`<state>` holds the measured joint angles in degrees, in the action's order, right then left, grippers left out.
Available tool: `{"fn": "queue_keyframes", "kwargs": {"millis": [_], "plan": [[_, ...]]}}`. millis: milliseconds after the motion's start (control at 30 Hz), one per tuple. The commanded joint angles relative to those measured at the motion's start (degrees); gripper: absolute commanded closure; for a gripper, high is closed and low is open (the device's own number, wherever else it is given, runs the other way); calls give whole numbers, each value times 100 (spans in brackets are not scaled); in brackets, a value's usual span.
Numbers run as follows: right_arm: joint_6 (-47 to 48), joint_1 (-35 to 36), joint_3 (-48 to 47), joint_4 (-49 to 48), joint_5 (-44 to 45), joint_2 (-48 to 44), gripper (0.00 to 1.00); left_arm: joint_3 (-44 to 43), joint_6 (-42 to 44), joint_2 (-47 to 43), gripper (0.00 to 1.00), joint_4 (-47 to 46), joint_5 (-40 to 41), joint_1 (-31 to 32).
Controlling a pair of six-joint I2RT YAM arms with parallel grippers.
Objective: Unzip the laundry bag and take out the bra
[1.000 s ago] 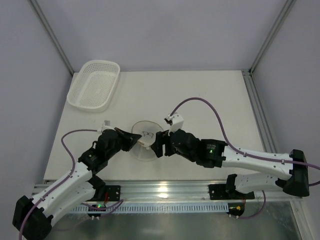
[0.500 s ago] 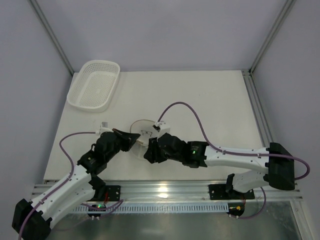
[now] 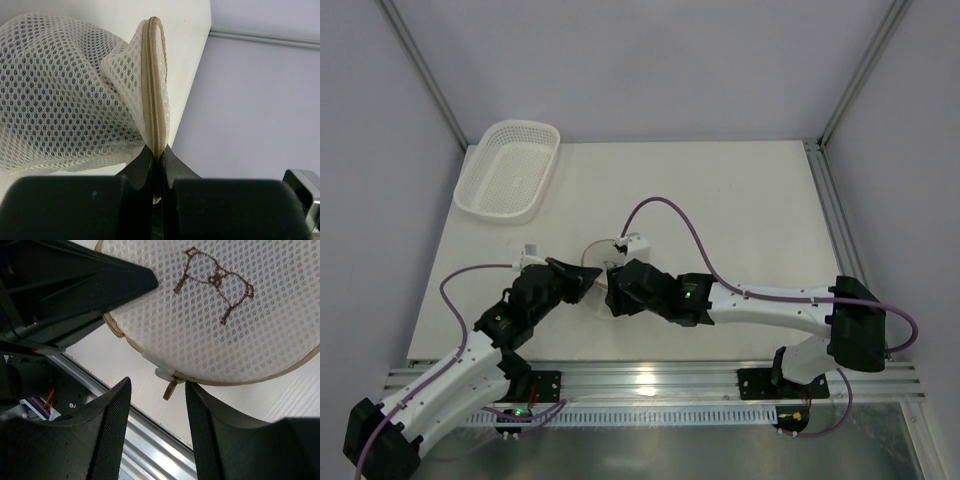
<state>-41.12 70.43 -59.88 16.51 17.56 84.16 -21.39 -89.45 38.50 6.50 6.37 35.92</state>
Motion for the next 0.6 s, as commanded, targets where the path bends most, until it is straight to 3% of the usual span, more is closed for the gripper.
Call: {"fn": "queue_keyframes", "kwargs": {"millis": [0, 67, 233, 433, 567], "plan": [[210, -91, -314, 27, 344, 65, 50, 3, -11, -36, 100, -105, -22, 64], [236, -117, -358, 71, 371, 83, 55, 12, -29, -27, 100, -114, -31, 90], [219, -188, -411, 545, 511, 83, 95, 38, -38, -71, 100, -158, -92, 108], [96, -179, -200, 1301, 774, -224, 96, 29, 68, -185, 100, -141, -206, 108], [26, -188, -24, 2178, 1353, -628, 96, -155, 663, -89, 100, 60, -574, 99]]}}
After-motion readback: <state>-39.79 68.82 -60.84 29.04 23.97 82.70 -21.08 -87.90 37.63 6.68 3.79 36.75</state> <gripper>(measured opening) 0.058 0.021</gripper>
